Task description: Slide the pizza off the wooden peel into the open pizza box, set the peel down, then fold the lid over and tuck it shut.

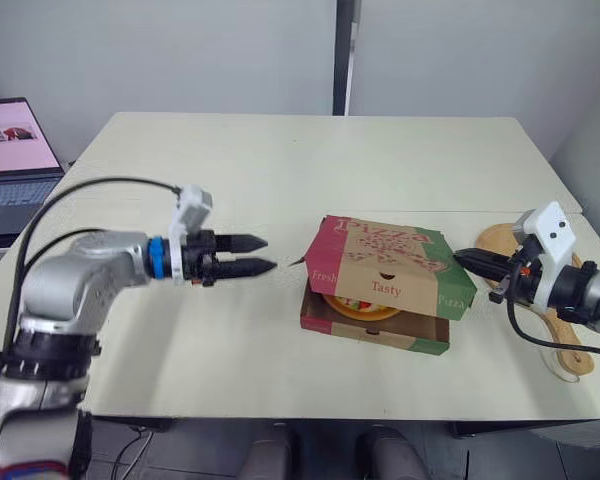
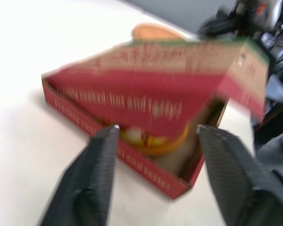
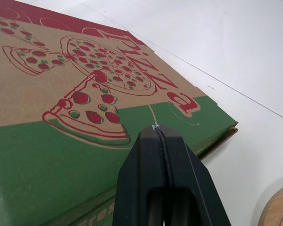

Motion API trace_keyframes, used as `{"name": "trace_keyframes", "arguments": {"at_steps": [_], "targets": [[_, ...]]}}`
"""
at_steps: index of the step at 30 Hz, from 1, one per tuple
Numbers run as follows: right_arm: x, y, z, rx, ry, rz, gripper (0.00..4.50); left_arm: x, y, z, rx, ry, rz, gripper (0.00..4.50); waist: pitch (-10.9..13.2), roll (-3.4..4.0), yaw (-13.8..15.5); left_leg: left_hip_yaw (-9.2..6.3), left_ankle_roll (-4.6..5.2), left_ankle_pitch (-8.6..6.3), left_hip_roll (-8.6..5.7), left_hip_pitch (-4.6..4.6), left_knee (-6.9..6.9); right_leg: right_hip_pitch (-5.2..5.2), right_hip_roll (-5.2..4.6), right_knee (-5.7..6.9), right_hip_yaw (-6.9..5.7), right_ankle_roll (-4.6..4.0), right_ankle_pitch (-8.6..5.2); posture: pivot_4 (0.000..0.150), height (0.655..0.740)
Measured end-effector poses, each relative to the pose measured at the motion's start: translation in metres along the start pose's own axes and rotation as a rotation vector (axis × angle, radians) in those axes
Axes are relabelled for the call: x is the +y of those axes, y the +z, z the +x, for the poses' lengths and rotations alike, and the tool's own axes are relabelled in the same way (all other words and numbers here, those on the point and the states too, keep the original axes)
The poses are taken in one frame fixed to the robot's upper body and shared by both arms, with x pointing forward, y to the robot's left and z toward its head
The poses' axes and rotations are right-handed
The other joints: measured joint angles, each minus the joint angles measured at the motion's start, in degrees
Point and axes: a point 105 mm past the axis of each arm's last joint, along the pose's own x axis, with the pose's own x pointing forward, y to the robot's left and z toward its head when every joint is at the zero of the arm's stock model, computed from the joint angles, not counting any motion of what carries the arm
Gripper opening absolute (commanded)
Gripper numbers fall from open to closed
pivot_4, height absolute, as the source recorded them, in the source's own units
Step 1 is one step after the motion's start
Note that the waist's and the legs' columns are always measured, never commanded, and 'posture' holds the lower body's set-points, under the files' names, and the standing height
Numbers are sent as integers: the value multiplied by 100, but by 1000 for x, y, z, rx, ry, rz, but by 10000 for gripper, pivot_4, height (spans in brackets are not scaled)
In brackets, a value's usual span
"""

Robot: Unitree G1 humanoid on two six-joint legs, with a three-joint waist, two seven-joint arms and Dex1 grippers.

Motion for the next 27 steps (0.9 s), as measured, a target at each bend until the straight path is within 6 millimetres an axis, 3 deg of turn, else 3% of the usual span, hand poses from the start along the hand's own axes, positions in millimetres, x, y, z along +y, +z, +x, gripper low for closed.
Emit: {"name": "trace_keyframes", "arguments": {"at_steps": [4,7,11,17,22,27], "targets": [[0,0,1,2,3,0,0,-5,37,23,-28,-112,85,7169,1,-3,4,3,0,0,-3,-1,1,1,1,0,2,0,0,1500,7318],[1,-1,1,3,4,0,0,-7,40,44,16,-167,155,193,1,-2,-13,4,0,0,-2,0,0,0,1,2,6,0,0,1500,7318],[1,-1,1,4,3,1,0,-11,33,75,70,-233,229,193,2,-2,-40,4,1,1,1,-1,0,-6,4,4,12,0,0,1500,7318],[1,-1,1,4,4,1,0,-13,10,99,165,-299,325,193,3,-4,-28,4,1,1,0,-3,2,-6,3,4,10,0,0,1500,7318],[0,-5,0,15,-6,5,0,-8,-2,108,211,-308,364,193,4,-6,-24,3,1,1,-1,-5,3,-6,3,4,10,0,0,1500,7318],[-12,-25,-14,98,-94,0,0,-8,0,108,215,-316,379,193,4,-7,-15,3,2,1,-3,-7,5,-6,4,3,9,0,0,1500,7318]]}}
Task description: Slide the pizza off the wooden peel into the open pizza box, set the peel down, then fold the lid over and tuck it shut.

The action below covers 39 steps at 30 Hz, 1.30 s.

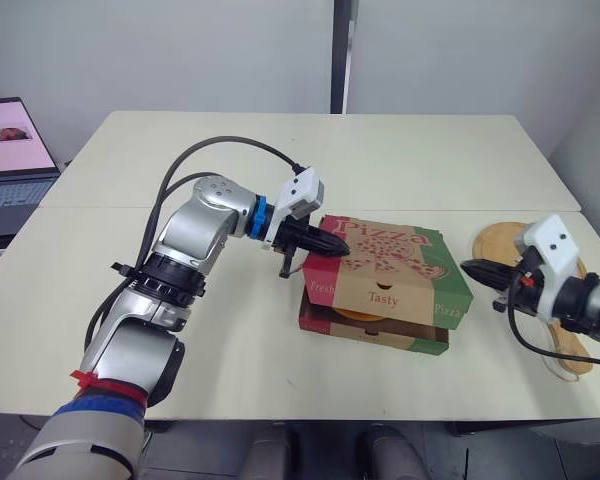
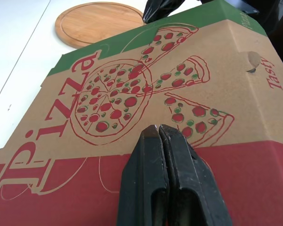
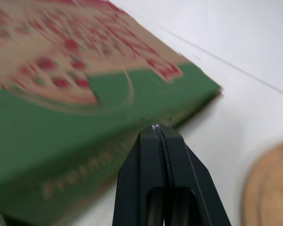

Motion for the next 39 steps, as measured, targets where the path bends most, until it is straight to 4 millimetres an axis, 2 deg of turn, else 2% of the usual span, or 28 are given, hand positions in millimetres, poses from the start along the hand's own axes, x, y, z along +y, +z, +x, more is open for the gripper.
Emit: {"name": "trace_keyframes", "arguments": {"at_steps": [4,11,17,22,33,39], "targets": [[8,-16,-7,62,34,10,0,1,-2,-1,5,3,-5,193,0,0,-1,-2,0,0,1,2,1,2,1,2,-1,0,0,1500,7318],[34,-7,-4,9,141,10,0,0,-2,1,13,-11,13,193,0,-1,-18,-2,0,0,2,4,2,3,3,3,0,0,0,1500,7318],[45,-9,1,21,175,12,0,-3,-2,10,32,-39,34,193,1,-1,-6,-2,0,0,1,3,4,3,3,3,-1,0,0,1500,7318],[48,-11,2,30,187,11,0,-7,0,21,55,-87,79,193,1,-1,-15,-2,0,0,2,4,4,3,4,4,0,0,0,1500,7318],[55,-26,0,74,182,-12,0,-10,-6,27,118,-113,143,193,0,-1,-11,-2,0,0,1,4,5,4,4,4,0,0,0,1500,7318],[50,-35,-7,111,150,-76,0,-11,-7,30,112,-116,137,193,1,-1,-1,-2,0,0,0,3,7,6,5,4,-2,1,0,1500,7318]]}}
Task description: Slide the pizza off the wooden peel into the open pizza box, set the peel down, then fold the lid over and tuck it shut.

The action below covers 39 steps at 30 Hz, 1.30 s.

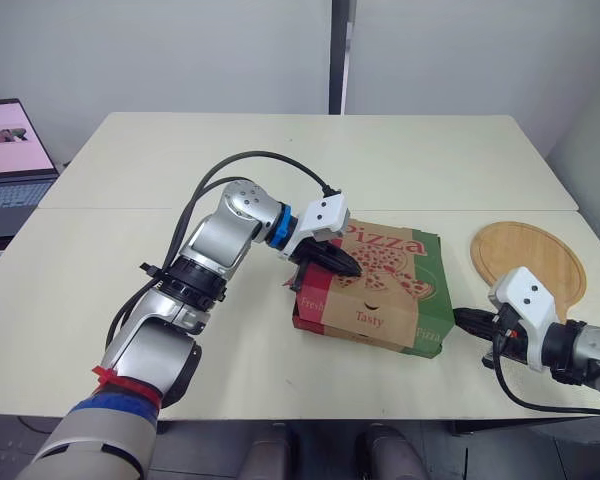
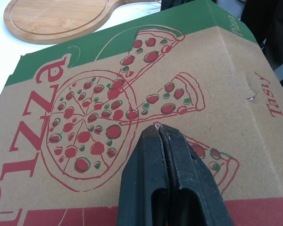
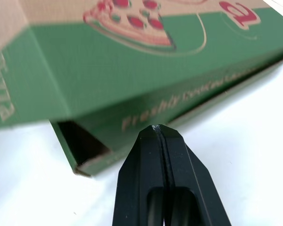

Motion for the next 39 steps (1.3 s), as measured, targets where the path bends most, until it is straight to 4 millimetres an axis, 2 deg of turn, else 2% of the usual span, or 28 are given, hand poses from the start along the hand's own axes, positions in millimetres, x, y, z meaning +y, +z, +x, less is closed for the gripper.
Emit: {"name": "trace_keyframes", "arguments": {"at_steps": [2,6,8,10,15,20,25,33,39], "targets": [[-3,-3,-10,14,-4,3,0,0,0,0,-2,0,-1,193,0,0,4,1,0,0,-1,0,0,1,0,0,0,0,0,1500,7318],[-16,5,-38,11,-43,-16,8619,1,-1,-1,-3,4,-8,0,1,-1,4,1,1,0,0,4,1,6,1,0,0,1,0,1500,7318],[-19,14,-47,-3,-50,-34,15907,2,-1,-1,-3,5,-11,0,1,-1,-2,0,0,0,2,7,0,7,1,1,0,0,0,1500,7318],[-10,28,-51,-28,-6,-67,22811,3,-1,-1,-4,7,-12,0,1,-1,-4,-1,0,0,5,8,1,7,2,2,-1,0,0,1500,7318],[12,50,-39,-70,65,-196,40282,6,2,-1,-14,9,-12,0,3,-5,-2,0,0,0,2,6,4,9,1,0,-1,1,1,1500,7318],[27,51,-13,-73,95,-268,40282,7,4,0,-17,5,-7,0,3,-6,0,-1,0,0,1,3,4,6,0,0,-1,1,0,1500,7318],[27,49,7,-79,45,-323,40282,7,4,0,-17,2,-4,0,3,-6,-2,-2,0,1,1,4,4,6,0,0,-2,1,0,1500,7318],[26,45,17,-78,20,-338,40282,3,9,1,-19,-21,32,0,3,-6,-4,-3,0,1,1,4,5,5,0,0,-1,1,1,1500,7318],[26,43,21,-75,4,-350,40282,-11,7,10,-13,-69,64,0,3,-6,-10,-3,0,1,2,6,5,6,0,3,1,1,1,1500,7318]]}}
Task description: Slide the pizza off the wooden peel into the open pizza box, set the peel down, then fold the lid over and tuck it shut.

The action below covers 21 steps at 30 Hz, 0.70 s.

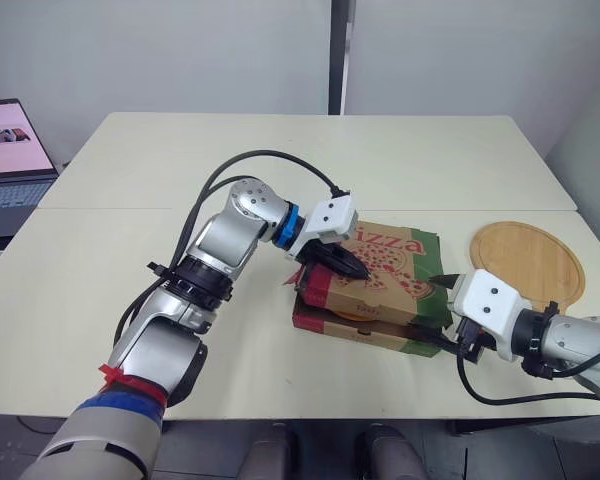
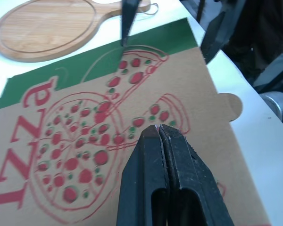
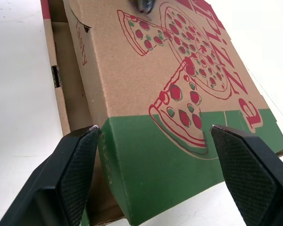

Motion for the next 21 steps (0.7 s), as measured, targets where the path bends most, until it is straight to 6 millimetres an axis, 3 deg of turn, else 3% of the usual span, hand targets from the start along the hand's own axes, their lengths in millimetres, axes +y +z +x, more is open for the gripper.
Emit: {"name": "trace_keyframes", "arguments": {"at_steps": [21], "targets": [[7,-11,0,20,-27,29,40282,-11,-6,6,44,-17,67,0,-2,2,2,0,0,0,0,4,1,3,1,2,0,0,0,1500,7318]]}}
